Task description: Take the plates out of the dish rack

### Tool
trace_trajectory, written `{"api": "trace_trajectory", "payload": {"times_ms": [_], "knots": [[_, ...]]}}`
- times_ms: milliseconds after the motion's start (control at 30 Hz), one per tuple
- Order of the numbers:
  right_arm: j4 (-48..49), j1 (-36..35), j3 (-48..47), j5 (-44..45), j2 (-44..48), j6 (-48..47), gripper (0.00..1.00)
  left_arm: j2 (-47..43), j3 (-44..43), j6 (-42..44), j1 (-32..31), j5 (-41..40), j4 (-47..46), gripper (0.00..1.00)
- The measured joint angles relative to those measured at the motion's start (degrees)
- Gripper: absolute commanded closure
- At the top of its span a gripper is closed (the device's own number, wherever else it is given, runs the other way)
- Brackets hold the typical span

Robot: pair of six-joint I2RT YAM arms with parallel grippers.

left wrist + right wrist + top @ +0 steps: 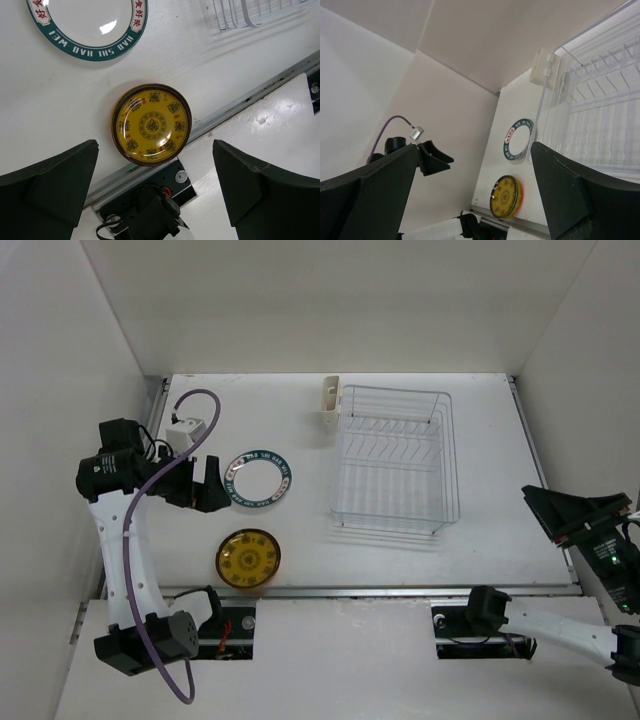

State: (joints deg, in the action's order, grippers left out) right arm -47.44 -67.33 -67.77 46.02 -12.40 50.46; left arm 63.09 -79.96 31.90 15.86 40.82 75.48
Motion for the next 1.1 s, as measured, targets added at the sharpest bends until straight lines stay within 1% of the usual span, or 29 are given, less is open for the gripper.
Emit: {"api": "trace_trajectory", "payload": {"times_ms": [100, 333, 433, 800, 867, 933, 1100], "knots": [[-2.0, 0.1, 0.6, -0.4, 2.2, 0.9, 0.0, 0.4, 0.8, -1.6, 0.0, 0.1, -0.4, 0.01], [-6.6, 0.1, 2.5, -2.1, -2.9, 2.8, 0.0, 0.7, 0.9, -4.5, 0.0, 0.1, -1.1, 0.01], [-7.4, 0.1, 2.8, -2.3, -3.7, 3.1, 0.0, 0.7, 0.9, -5.2, 0.0, 0.1, -1.2, 0.01], [-7.9, 0.1, 3.0, -2.3, -0.5, 4.2, 0.0, 0.7, 0.4, -6.0, 0.0, -0.6, -1.5, 0.01], [-7.9, 0.1, 3.0, -2.3, 0.0, 4.4, 0.0, 0.6, -0.1, -6.8, 0.0, -2.9, -2.1, 0.01], [-8.0, 0.1, 3.0, -2.3, 0.1, 4.5, 0.0, 0.6, -1.4, -9.1, 0.0, -7.1, -3.4, 0.01], [-8.6, 0.1, 3.0, -2.3, 0.1, 4.9, 0.0, 0.6, -7.4, -15.3, 0.0, -25.2, -7.7, 0.01]]}}
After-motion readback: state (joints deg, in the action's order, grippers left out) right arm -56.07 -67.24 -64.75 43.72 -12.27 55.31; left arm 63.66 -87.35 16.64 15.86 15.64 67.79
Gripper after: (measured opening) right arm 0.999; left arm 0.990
